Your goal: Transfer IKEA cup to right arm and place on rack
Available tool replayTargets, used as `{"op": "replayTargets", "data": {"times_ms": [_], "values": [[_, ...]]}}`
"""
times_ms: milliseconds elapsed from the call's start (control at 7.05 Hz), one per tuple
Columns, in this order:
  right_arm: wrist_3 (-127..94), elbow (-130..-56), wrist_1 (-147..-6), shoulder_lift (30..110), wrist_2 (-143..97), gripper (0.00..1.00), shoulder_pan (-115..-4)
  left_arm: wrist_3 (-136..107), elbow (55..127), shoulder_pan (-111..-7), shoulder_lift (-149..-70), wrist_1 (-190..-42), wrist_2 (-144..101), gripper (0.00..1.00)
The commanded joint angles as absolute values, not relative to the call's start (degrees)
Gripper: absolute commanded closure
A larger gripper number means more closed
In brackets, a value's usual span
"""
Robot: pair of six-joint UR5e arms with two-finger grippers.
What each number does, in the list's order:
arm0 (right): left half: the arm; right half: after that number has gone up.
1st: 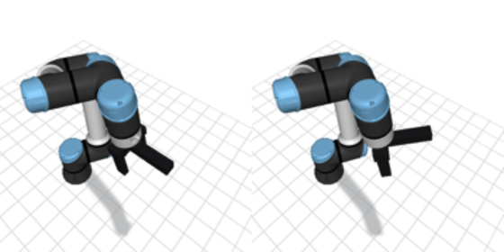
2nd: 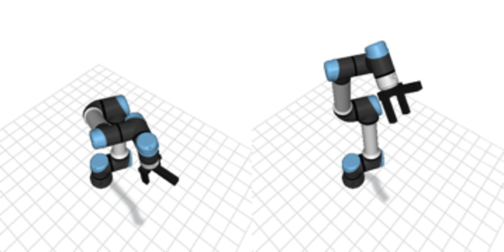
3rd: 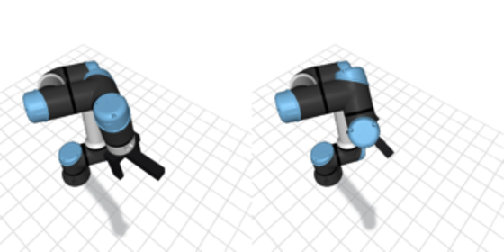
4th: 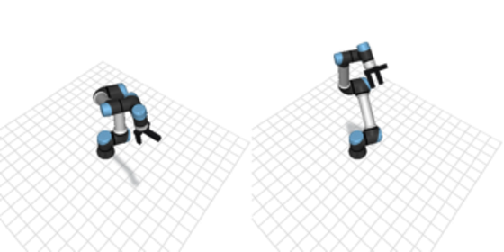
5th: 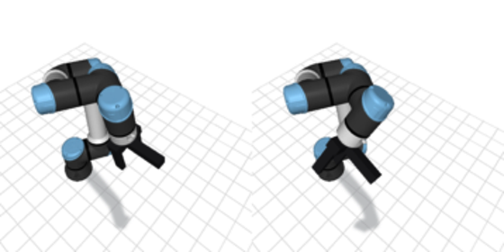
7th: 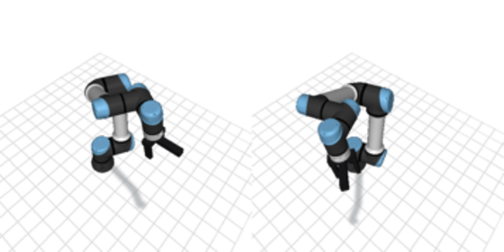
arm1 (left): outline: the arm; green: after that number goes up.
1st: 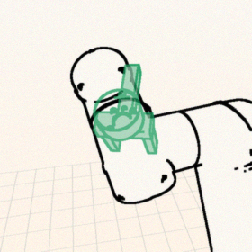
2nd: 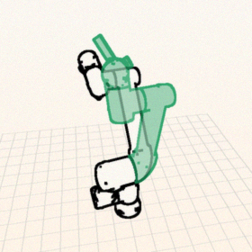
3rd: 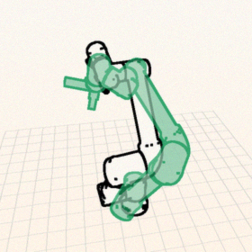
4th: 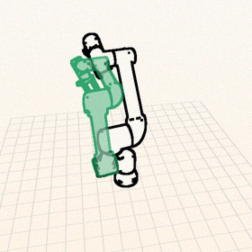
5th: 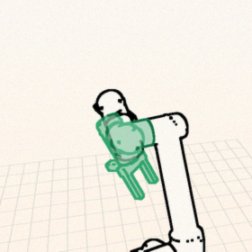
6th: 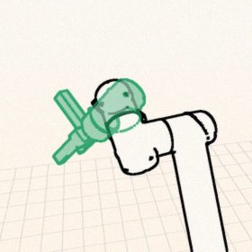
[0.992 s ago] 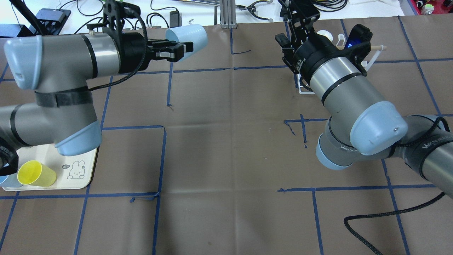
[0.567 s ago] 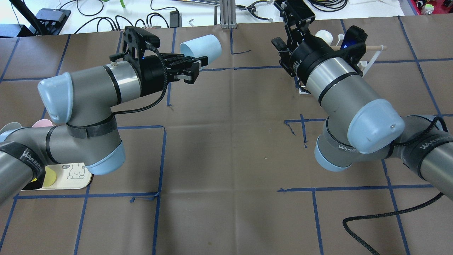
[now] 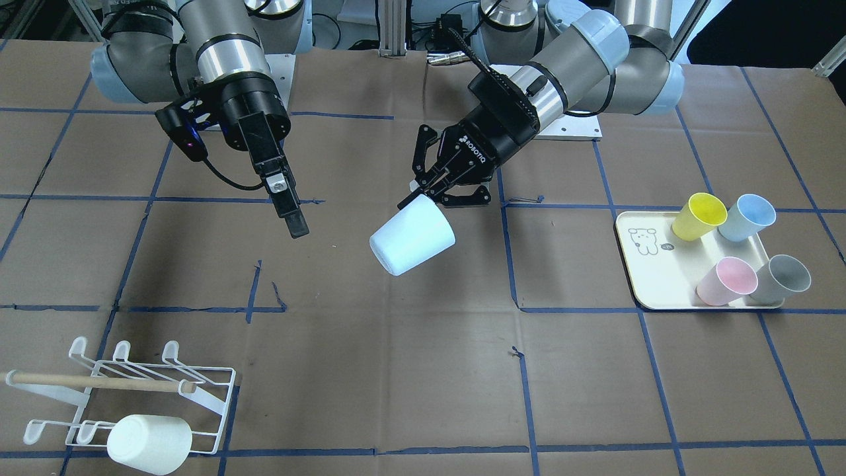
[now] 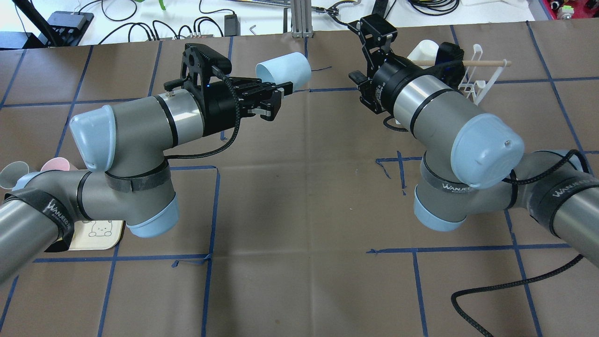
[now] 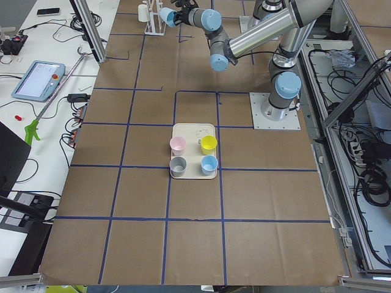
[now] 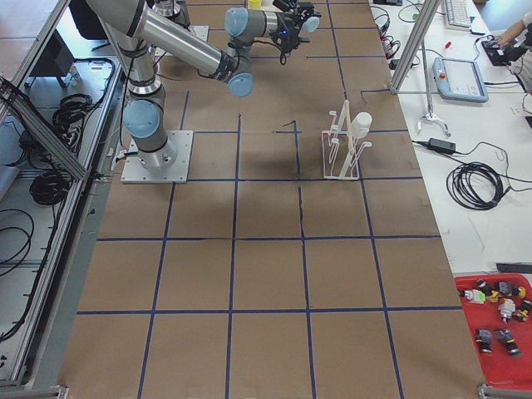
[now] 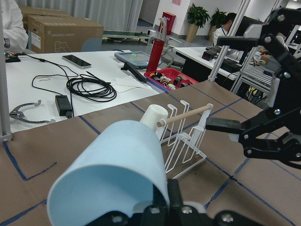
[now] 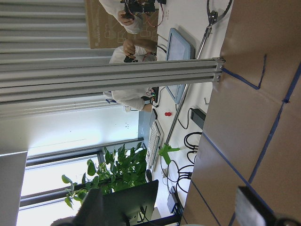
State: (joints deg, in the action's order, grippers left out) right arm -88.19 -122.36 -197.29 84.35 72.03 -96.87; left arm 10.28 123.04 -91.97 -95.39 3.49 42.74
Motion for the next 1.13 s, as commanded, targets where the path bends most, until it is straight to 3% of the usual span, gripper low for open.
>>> {"op": "replayTargets", "data": {"times_ms": [0, 992], "values": [[-88.2, -121.6, -192.7, 84.9, 72.1, 0.0, -99.3, 10.2, 123.0, -92.1, -95.4, 3.5, 42.6, 0.99], [-87.5, -115.8, -180.5, 82.5, 72.0, 0.0, -103.5, 10.1, 123.1, -92.2, -95.4, 3.5, 42.5, 0.98]]}}
